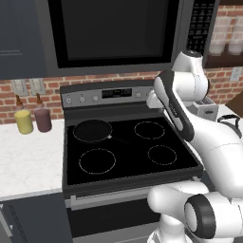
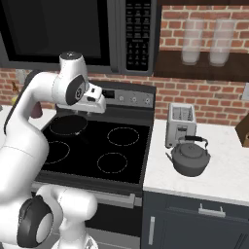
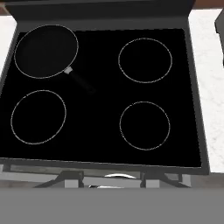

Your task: Pick the kettle from the counter and place it on a stove burner. Then turn the burner on.

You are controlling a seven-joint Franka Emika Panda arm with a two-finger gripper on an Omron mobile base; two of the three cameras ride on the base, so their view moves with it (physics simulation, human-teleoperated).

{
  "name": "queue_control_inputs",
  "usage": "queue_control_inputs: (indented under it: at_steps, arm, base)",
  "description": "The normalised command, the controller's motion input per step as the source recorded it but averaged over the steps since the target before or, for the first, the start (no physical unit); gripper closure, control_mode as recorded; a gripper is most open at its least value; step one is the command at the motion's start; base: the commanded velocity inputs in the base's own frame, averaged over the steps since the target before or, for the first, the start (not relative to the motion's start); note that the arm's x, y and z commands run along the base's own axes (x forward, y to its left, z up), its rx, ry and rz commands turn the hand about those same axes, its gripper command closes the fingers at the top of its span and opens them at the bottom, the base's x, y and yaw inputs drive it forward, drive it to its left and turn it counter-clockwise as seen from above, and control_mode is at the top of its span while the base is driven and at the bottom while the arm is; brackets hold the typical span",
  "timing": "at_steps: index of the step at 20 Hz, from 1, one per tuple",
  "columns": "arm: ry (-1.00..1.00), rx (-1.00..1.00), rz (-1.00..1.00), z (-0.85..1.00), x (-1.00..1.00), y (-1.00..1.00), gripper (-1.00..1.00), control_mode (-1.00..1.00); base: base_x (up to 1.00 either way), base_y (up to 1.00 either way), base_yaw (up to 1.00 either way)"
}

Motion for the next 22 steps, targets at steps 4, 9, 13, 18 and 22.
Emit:
queue_control_inputs:
  at_steps: [4, 9, 13, 18, 22]
  arm:
    - [-0.05, 0.0, 0.0, 0.0, -0.06, 0.0, -1.0, -1.0]
    - [-0.08, 0.0, 0.0, 0.0, -0.22, -0.01, -1.0, -1.0]
    - [-0.02, 0.0, 0.0, 0.0, -0.32, -0.38, -1.0, -1.0]
    - [-0.04, 0.0, 0.0, 0.0, -0.38, -0.74, -1.0, -1.0]
    - [-0.01, 0.0, -0.08, 0.0, -0.35, -0.98, -1.0, -1.0]
  base:
    - [0.0, 0.0, 0.0]
    - [0.0, 0.0, 0.0]
    - [0.0, 0.0, 0.0]
    - [0.0, 0.0, 0.0]
    - [0.0, 0.0, 0.0]
